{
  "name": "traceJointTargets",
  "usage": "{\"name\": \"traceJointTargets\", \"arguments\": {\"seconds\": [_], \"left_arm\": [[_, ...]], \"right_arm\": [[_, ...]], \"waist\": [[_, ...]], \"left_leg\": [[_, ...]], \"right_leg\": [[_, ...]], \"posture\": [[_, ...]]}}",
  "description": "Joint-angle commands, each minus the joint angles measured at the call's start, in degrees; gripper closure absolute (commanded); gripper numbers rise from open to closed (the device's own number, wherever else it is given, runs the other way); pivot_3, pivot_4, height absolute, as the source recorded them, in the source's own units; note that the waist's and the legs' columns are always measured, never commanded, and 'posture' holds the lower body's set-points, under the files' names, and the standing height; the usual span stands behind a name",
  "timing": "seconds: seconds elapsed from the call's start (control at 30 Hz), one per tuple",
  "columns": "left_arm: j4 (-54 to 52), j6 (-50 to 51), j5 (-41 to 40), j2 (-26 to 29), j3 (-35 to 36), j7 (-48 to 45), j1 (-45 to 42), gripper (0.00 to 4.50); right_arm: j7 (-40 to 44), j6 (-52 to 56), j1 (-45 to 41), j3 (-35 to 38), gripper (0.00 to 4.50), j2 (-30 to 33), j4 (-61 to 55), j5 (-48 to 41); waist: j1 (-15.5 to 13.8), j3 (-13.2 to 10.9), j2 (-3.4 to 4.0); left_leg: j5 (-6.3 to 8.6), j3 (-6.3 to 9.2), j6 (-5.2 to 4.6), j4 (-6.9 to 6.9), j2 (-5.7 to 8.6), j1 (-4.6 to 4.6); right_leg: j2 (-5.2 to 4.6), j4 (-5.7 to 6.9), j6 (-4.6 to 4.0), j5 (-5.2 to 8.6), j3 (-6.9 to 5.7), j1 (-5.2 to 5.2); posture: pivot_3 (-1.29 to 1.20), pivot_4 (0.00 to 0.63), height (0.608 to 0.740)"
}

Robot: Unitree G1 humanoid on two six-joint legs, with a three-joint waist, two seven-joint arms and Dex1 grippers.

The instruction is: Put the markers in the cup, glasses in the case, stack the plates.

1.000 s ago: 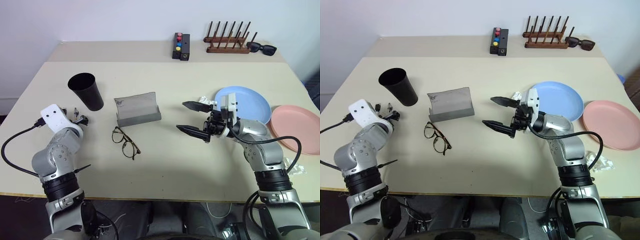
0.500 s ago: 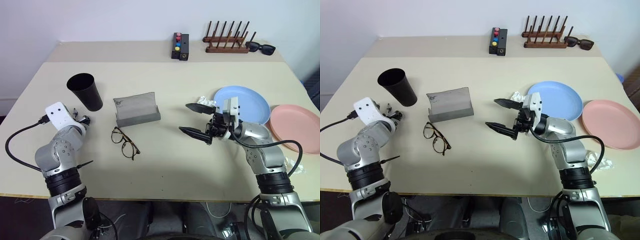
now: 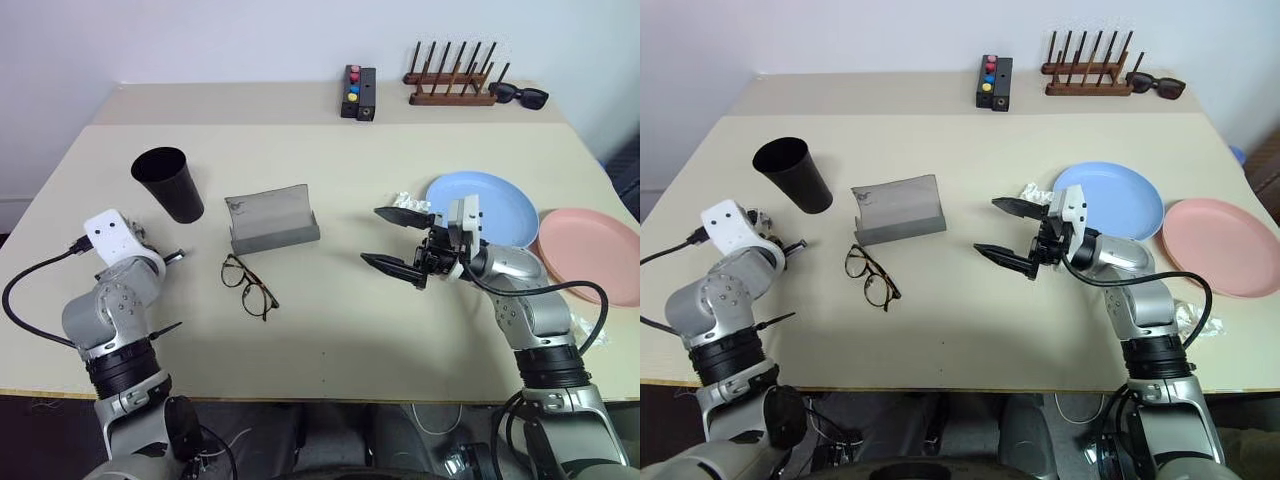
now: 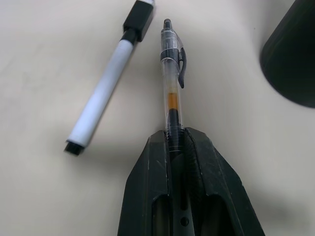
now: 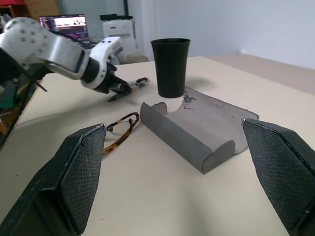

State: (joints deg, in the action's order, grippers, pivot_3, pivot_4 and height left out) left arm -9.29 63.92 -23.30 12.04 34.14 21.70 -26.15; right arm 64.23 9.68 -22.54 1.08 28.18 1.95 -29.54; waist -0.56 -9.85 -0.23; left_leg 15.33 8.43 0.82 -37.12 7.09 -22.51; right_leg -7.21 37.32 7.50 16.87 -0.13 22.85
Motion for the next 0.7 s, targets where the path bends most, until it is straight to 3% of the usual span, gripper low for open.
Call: {"name": "traceJointTargets", "arguments": {"seconds": [0.03,0.17,0.37,0.7], "left_arm": [[-6.5,1.1,-1.9,-0.5,3.4,-0.7,0.7,4.42],[-14.1,-2.7,-4.0,-1.3,4.9,-3.7,3.2,4.42],[-21.6,-23.6,2.1,1.2,1.9,-9.1,9.2,4.42],[-15.3,-40.7,-0.6,2.9,-1.5,-19.9,5.5,4.42]], "right_arm": [[-0.9,0.4,-1.7,1.2,0.0,0.5,-2.2,-0.4],[-1.5,0.9,-2.6,0.9,0.0,0.4,-2.3,-0.4],[-1.4,1.9,-3.7,0.7,0.0,0.1,-2.2,-0.9],[-2.0,1.8,-6.0,1.2,0.0,-1.8,-0.8,-1.5]], "waist": [[0.0,0.0,-0.01],[-0.1,0.0,-0.07],[-0.2,0.0,-0.07],[-0.2,0.0,-0.08]], "left_leg": [[0.0,-0.01,0.0,0.0,0.0,0.0],[0.0,-0.01,0.0,-0.01,-0.01,0.0],[0.0,-0.06,0.01,0.0,-0.03,0.0],[0.0,-0.09,0.0,-0.02,-0.04,0.0]], "right_leg": [[0.0,0.0,0.0,0.0,0.0,0.0],[0.0,0.0,0.0,0.0,0.01,0.0],[0.02,-0.02,-0.03,-0.02,0.03,0.01],[0.02,-0.04,-0.05,-0.04,0.04,-0.02]], "posture": [[0.0,0.15,0.74],[0.0,0.15,0.74],[0.0,0.15,0.74],[0.0,0.15,0.74]]}}
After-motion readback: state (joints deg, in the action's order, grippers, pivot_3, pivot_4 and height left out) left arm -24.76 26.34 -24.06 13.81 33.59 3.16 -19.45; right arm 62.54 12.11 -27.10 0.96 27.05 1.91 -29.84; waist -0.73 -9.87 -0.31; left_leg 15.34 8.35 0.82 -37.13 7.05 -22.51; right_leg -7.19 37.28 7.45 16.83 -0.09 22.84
